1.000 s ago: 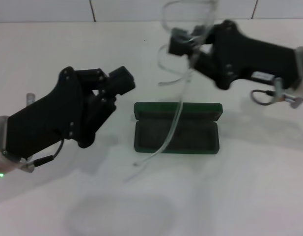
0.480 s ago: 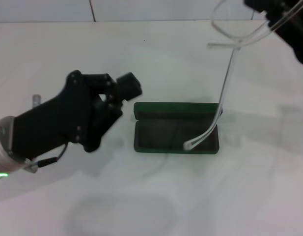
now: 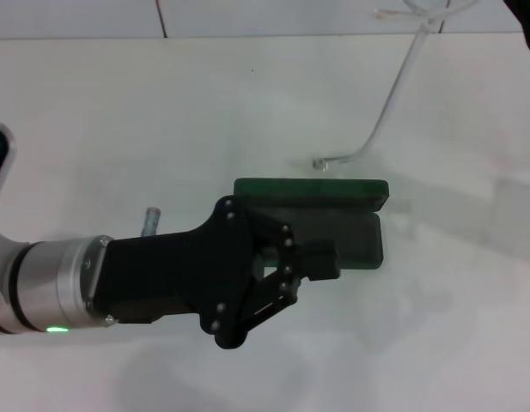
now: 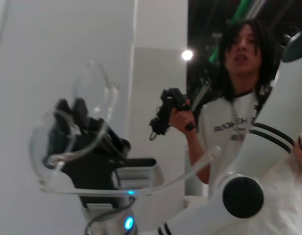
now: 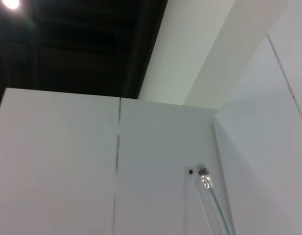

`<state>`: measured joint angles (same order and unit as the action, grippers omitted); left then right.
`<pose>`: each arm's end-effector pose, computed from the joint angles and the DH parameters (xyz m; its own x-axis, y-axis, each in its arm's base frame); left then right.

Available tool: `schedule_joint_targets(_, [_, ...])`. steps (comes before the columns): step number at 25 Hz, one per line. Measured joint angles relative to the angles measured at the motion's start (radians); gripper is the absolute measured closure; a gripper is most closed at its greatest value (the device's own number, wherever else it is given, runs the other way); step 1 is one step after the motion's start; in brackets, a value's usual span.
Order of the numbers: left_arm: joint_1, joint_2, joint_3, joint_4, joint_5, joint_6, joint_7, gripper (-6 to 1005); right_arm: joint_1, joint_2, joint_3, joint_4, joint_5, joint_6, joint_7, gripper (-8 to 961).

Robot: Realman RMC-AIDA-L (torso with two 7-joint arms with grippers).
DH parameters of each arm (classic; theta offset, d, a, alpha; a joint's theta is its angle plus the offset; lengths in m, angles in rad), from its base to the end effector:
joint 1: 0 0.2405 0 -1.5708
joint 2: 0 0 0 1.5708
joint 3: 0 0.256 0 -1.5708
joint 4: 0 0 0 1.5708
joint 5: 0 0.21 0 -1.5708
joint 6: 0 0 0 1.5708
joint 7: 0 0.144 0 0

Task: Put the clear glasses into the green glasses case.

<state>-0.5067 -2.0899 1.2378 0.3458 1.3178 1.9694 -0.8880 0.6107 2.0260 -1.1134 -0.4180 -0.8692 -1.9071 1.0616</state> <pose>-0.1964 0.2473 -0.0346 0.4908 0.0548 0.8696 -0.0232 -0.9968 0.0759 0.1596 0.3278 0.0526 0.1985 0.1500 -0.9686 -0.1417 -0.9734 -0.1798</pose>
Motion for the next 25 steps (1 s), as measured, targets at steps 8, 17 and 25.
schedule_joint_targets(8, [0.001, -0.009, 0.002, -0.001, -0.068, 0.023, 0.002, 948, 0.034, 0.002, -0.061, 0.045, 0.004, 0.075, -0.052, 836])
schedule_joint_targets(17, [-0.004, -0.010, 0.003, -0.001, -0.101, 0.027, -0.001, 948, 0.094, 0.002, -0.175, 0.104, 0.007, 0.141, -0.088, 836])
schedule_joint_targets(25, [0.016, -0.006, 0.000, -0.001, -0.155, 0.027, 0.003, 948, 0.091, 0.002, -0.198, 0.107, 0.006, 0.158, -0.088, 836])
